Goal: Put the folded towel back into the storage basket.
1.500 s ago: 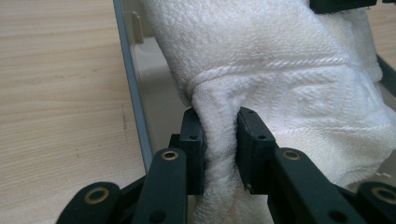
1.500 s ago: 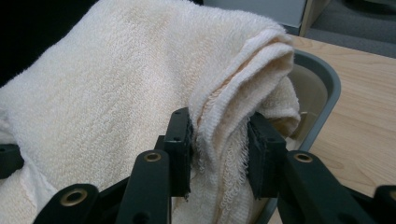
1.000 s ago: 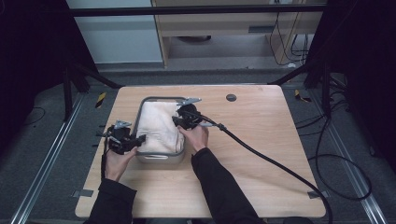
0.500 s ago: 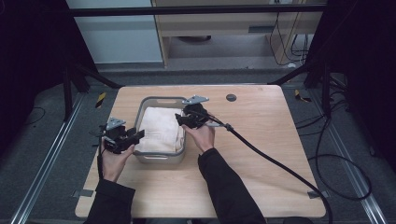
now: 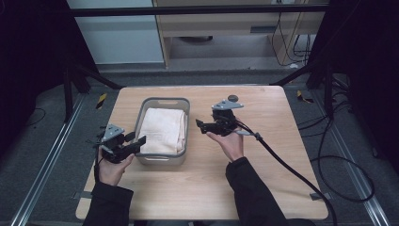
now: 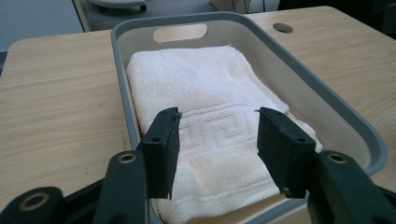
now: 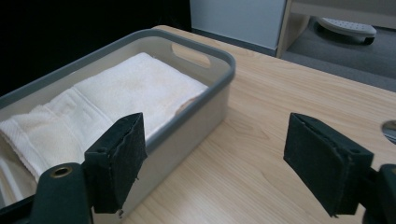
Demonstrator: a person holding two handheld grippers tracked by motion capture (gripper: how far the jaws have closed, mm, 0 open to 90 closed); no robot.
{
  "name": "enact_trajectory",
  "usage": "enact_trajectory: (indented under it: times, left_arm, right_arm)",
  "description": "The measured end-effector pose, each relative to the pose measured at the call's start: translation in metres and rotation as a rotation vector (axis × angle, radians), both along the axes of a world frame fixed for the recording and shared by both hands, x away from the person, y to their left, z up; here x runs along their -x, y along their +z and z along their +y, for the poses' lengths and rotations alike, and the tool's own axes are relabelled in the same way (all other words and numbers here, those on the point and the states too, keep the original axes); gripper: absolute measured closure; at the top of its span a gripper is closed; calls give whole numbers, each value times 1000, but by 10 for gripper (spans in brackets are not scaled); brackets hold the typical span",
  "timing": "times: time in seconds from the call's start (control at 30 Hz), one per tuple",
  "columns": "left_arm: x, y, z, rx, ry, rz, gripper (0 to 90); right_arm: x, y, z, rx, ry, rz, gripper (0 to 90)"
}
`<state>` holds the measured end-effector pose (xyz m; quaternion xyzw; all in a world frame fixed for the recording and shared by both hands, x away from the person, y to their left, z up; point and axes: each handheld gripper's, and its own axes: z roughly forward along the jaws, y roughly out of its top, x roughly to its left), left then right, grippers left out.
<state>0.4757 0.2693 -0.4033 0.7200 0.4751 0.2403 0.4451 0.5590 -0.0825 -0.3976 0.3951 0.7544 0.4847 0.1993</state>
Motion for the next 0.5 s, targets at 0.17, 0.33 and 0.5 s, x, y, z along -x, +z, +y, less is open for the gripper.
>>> enact_trajectory:
  times: [0.17, 0.33, 0.5]
  left_arm:
    - [4, 0, -2, 2, -6, -13, 439]
    - [9, -2, -7, -16, -16, -36, 389]
    - [17, -5, -7, -30, -23, -49, 349]
  right_arm:
    - [15, -4, -31, 18, -22, -1, 187]
    - [30, -13, -63, -13, -44, 13, 170]
    - [47, -26, -94, -8, -60, 23, 140]
